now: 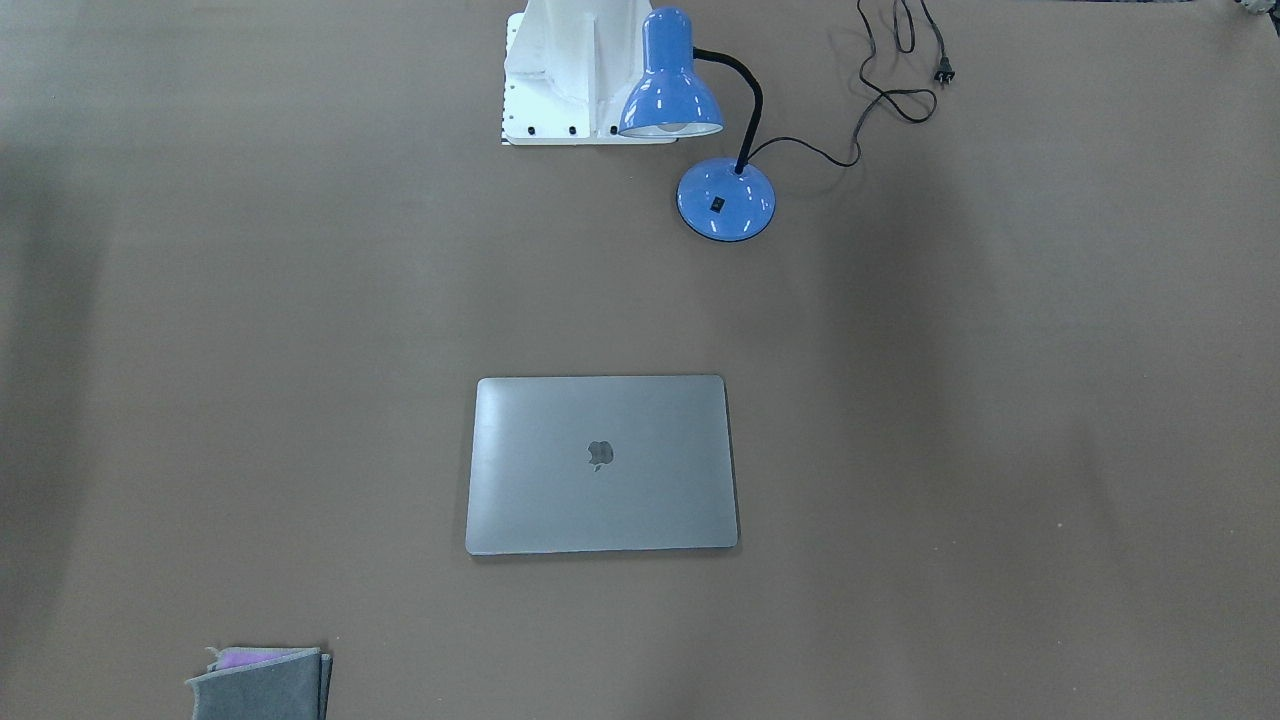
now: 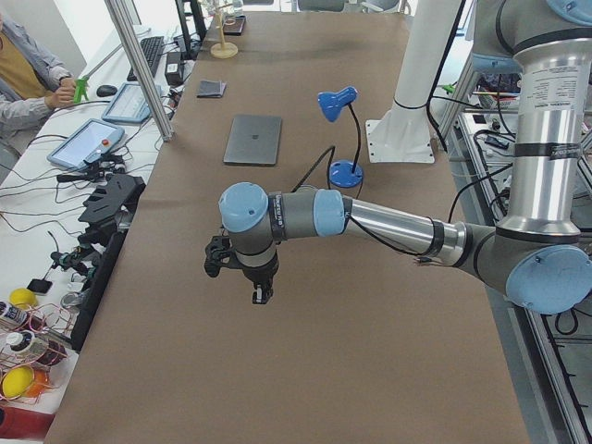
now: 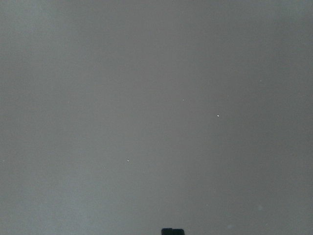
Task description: Close laptop
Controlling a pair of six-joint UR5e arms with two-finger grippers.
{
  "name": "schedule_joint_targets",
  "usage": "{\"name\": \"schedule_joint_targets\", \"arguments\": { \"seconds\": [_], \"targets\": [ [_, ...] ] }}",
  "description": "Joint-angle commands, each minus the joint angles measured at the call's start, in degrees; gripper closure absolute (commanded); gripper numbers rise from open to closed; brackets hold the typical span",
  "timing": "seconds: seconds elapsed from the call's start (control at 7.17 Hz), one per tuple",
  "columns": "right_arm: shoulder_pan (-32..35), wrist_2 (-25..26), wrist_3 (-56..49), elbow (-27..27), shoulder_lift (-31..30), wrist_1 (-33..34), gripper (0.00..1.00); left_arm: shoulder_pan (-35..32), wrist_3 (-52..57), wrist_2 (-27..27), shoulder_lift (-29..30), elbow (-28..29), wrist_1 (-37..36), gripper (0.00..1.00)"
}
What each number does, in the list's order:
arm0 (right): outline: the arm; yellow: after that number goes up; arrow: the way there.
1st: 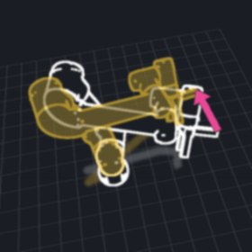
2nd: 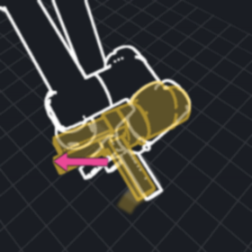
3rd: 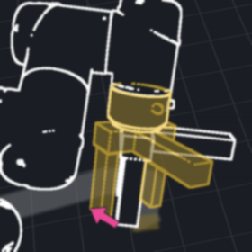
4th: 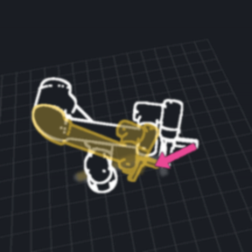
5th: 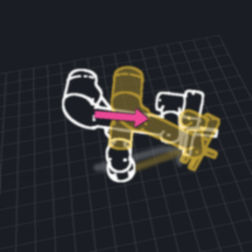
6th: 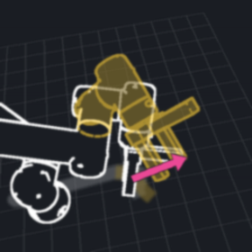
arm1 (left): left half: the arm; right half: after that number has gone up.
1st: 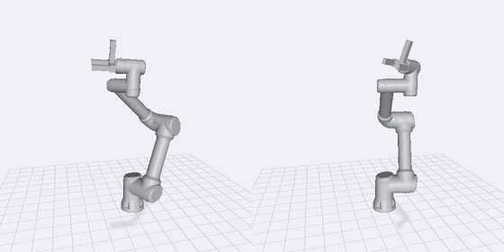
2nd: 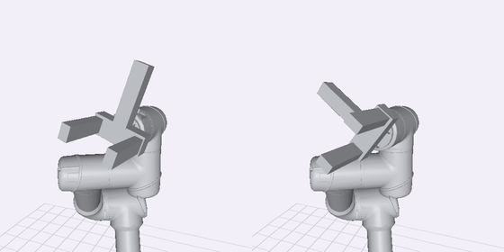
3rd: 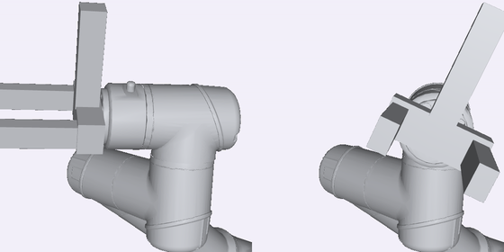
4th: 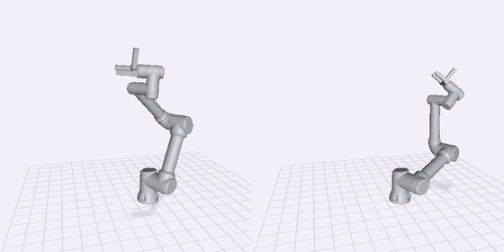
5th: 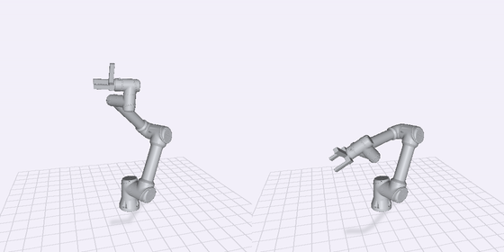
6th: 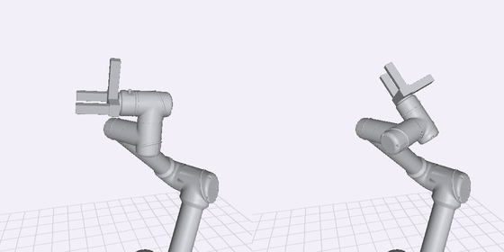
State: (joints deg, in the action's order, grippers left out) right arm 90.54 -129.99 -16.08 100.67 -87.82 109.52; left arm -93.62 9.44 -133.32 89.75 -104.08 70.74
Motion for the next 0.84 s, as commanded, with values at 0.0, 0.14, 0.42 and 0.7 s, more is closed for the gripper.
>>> {"name": "schedule_joint_targets", "arguments": {
  "seconds": [0.0, 0.14, 0.42, 0.7],
  "targets": [
    [-0.02, 0.17, 0.08, -0.47, 0.19, -0.36, 0.00, -0.25, -1.17, 0.34, -0.71, -3.04, 0.89, 0.01],
    [-0.02, 0.17, 0.08, -0.56, 0.63, -0.36, 0.00, -0.25, -1.26, -0.09, -0.72, -3.15, 0.89, 0.01],
    [-0.02, 0.09, 0.00, -0.48, 0.45, -0.28, 0.00, -0.07, -1.62, -0.10, -0.54, -2.62, 3.25, 0.01],
    [-0.02, 0.26, 0.95, -0.56, 0.28, -0.36, 0.00, 0.02, -2.14, 0.51, -0.37, -2.19, 7.74, 0.01]
  ]
}}
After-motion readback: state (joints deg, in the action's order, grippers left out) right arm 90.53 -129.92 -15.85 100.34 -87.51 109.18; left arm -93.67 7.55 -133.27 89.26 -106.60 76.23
